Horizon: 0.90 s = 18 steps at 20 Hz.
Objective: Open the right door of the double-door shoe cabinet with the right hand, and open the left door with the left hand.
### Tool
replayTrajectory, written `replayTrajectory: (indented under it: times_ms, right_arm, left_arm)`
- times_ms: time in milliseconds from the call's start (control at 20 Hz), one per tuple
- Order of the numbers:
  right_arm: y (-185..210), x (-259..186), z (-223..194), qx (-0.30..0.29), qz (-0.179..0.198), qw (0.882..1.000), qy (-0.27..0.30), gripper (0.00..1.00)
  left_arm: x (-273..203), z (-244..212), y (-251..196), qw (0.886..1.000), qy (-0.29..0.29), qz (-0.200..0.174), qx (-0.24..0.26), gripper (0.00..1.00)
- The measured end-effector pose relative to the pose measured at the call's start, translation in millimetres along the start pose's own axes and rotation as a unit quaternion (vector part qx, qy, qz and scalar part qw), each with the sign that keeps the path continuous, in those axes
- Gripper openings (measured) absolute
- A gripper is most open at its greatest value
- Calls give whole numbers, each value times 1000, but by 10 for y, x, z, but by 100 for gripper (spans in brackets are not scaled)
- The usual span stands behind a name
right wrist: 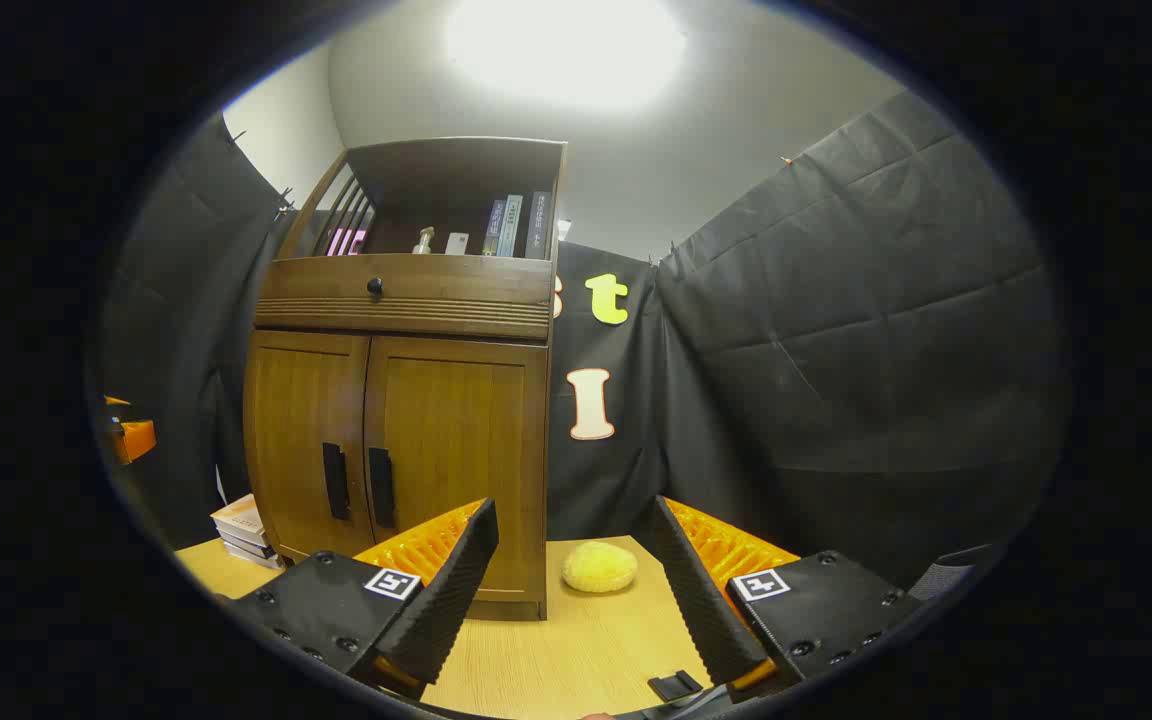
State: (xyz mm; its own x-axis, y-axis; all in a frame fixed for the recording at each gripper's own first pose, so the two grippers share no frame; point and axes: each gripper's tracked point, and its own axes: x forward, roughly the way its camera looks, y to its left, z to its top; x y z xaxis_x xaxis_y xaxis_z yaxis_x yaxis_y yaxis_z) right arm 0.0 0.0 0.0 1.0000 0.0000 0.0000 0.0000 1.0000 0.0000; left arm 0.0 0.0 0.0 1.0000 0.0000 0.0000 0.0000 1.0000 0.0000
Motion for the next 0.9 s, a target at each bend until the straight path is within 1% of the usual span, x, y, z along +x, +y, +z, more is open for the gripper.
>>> replayTrajectory:
  times_ms: [350,400,450,550,600,900]
  right_arm:
    - [7,46,-6,2,5,1000,3,96]
    - [10,58,1,3,5,1000,3,96]
    - [20,53,-3,3,6,1000,2,96]
    - [18,63,-1,2,6,1000,0,96]
    - [26,67,3,2,6,1000,0,96]
    - [89,138,-36,5,11,1000,3,97]
  left_arm:
    - [-20,23,-76,1000,-4,-2,5,89]
    - [-20,13,-69,1000,-4,-1,5,88]
    - [-20,11,-64,1000,-4,-1,4,89]
    - [-19,-2,-65,1000,-3,-1,4,88]
    - [-19,-8,-66,1000,-4,-2,5,90]
    - [11,-20,-108,1000,-3,-3,6,89]
